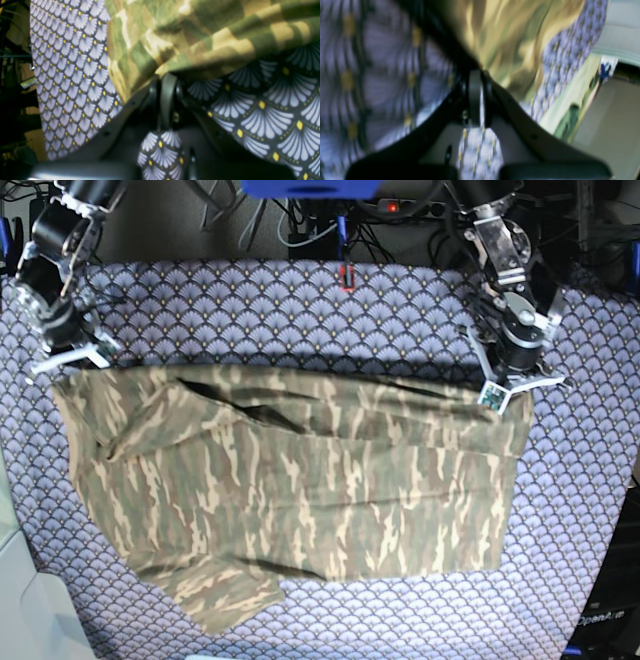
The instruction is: Fold the T-shirt properly
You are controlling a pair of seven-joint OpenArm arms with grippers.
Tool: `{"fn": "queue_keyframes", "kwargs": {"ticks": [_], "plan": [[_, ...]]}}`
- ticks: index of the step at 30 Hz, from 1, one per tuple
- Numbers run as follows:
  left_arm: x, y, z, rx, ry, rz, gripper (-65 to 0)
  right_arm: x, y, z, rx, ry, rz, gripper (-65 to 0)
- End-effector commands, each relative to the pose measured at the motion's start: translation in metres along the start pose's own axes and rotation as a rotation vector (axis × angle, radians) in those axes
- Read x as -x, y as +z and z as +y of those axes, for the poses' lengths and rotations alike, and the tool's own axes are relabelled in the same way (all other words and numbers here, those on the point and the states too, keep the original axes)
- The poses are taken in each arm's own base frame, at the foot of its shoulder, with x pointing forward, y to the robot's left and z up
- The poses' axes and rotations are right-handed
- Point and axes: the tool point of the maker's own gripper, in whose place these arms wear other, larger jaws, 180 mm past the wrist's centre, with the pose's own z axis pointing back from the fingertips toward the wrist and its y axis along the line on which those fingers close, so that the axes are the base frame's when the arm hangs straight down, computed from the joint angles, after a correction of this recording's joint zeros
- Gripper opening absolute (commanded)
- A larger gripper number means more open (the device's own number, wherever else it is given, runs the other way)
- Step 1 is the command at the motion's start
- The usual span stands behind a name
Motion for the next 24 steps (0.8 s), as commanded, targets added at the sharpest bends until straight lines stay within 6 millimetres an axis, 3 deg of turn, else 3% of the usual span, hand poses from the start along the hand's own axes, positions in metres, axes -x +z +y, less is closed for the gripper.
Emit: {"fn": "queue_keyframes", "kwargs": {"ticks": [1,7,13,17,19,22,24], "plan": [[-0.017,0.002,0.009,-0.032,0.013,-0.051,-65.0,0.005,0.005,-0.011,0.020,0.010,0.008,-65.0],[-0.038,0.015,0.010,-0.022,0.028,-0.120,-65.0,0.006,0.022,-0.004,0.033,-0.011,-0.023,-65.0],[-0.022,0.021,0.032,-0.081,0.075,-0.093,-65.0,0.015,0.031,-0.011,0.080,-0.098,-0.011,-65.0],[-0.019,0.021,0.030,-0.079,0.077,-0.087,-65.0,0.016,0.033,-0.037,0.192,-0.267,0.016,-61.0],[-0.020,0.020,0.029,-0.073,0.076,-0.088,-65.0,0.017,0.038,-0.066,0.292,-0.378,0.004,-57.4],[-0.019,0.020,0.027,-0.068,0.076,-0.085,-65.0,0.023,0.058,-0.104,0.441,-0.496,-0.029,-54.6],[-0.018,0.020,0.026,-0.067,0.077,-0.084,-65.0,0.025,0.067,-0.117,0.494,-0.519,-0.033,-54.2]]}}
